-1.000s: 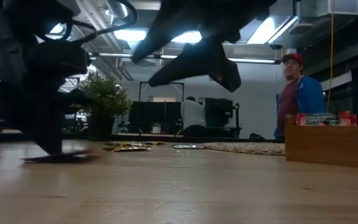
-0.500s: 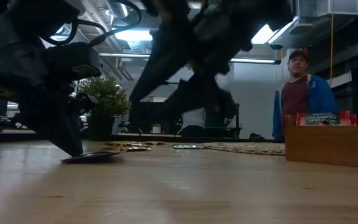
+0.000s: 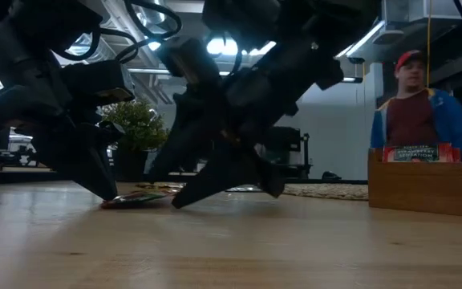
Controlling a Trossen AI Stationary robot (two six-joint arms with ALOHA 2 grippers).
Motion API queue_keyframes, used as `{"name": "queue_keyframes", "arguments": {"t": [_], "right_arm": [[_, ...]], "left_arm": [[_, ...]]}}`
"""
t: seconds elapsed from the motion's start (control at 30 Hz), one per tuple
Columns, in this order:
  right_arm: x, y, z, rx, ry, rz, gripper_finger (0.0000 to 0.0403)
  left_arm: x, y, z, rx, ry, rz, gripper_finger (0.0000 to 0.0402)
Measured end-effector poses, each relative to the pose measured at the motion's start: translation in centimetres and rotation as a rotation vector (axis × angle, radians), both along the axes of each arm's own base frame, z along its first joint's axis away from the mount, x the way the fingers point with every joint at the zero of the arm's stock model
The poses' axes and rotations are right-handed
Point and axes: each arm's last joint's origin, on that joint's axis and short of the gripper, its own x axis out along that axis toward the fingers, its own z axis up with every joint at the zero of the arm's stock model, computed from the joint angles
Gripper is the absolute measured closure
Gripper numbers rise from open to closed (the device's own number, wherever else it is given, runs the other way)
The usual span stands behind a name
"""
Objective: Pick & Place Tea
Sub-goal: Put the red tea bag into the left slot of the wooden organizer
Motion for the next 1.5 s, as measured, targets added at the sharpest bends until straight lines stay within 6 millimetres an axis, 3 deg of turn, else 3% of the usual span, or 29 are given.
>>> {"name": "queue_keyframes", "arguments": {"t": [0.47, 0.57, 0.8, 0.97, 1.23, 1.5], "right_arm": [[0.5, -1.3, -0.2, -0.072, -0.038, -0.040, 0.0243], [0.4, -1.3, -0.2, -0.073, -0.035, -0.040, 0.0273], [0.4, -1.3, -0.3, -0.071, -0.033, -0.029, 0.0385], [0.4, -1.2, -0.3, -0.069, -0.037, 0.004, 0.0391], [0.4, -1.0, -0.3, -0.100, -0.041, 0.048, 0.0394], [0.7, -0.5, 0.2, -0.154, -0.128, 0.103, 0.0397]], "left_arm": [[0.2, -0.1, 0.1, 0.003, -0.024, -0.010, 0.0399], [0.2, -0.1, 0.1, 0.004, -0.026, -0.010, 0.0399], [0.2, -0.1, 0.2, 0.005, -0.029, -0.009, 0.0399], [0.1, -0.1, 0.5, 0.006, -0.029, -0.042, 0.0392], [-0.6, 0.3, 4.0, 0.001, -0.140, -0.104, 0.0341], [-0.9, 2.4, 6.2, -0.153, -0.175, -0.068, 0.0270]]}}
